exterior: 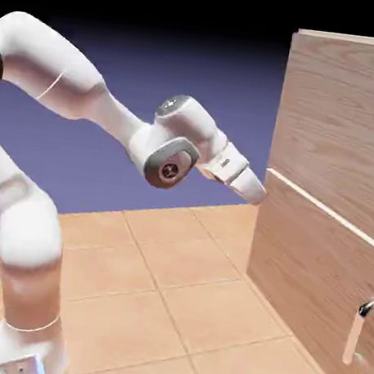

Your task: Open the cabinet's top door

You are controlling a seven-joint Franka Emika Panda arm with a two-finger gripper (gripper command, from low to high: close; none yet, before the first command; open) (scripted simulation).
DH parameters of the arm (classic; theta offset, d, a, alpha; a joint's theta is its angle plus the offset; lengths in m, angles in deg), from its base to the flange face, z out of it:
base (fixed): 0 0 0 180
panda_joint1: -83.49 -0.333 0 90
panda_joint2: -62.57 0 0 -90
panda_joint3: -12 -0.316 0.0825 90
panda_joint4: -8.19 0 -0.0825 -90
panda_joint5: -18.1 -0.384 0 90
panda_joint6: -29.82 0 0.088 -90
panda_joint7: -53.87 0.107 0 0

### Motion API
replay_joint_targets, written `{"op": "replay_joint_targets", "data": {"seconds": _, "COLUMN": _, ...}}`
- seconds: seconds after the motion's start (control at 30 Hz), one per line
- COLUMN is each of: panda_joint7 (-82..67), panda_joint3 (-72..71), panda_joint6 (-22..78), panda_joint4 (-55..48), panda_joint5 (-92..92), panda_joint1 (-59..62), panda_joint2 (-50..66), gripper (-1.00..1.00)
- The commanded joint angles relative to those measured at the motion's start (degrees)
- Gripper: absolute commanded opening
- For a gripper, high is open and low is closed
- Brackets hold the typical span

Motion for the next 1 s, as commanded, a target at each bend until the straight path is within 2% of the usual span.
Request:
{"op": "replay_joint_targets", "data": {"seconds": 0.0, "panda_joint7": -1.0, "panda_joint3": 1.2, "panda_joint6": -0.2, "panda_joint4": -0.8, "panda_joint5": 2.5, "panda_joint1": -1.0, "panda_joint2": -0.4, "gripper": 0.00}}
{"op": "replay_joint_targets", "data": {"seconds": 0.97, "panda_joint7": -29.4, "panda_joint3": 34.6, "panda_joint6": -5.3, "panda_joint4": -25.3, "panda_joint5": 74.8, "panda_joint1": -29.9, "panda_joint2": -10.5, "gripper": 0.00}}
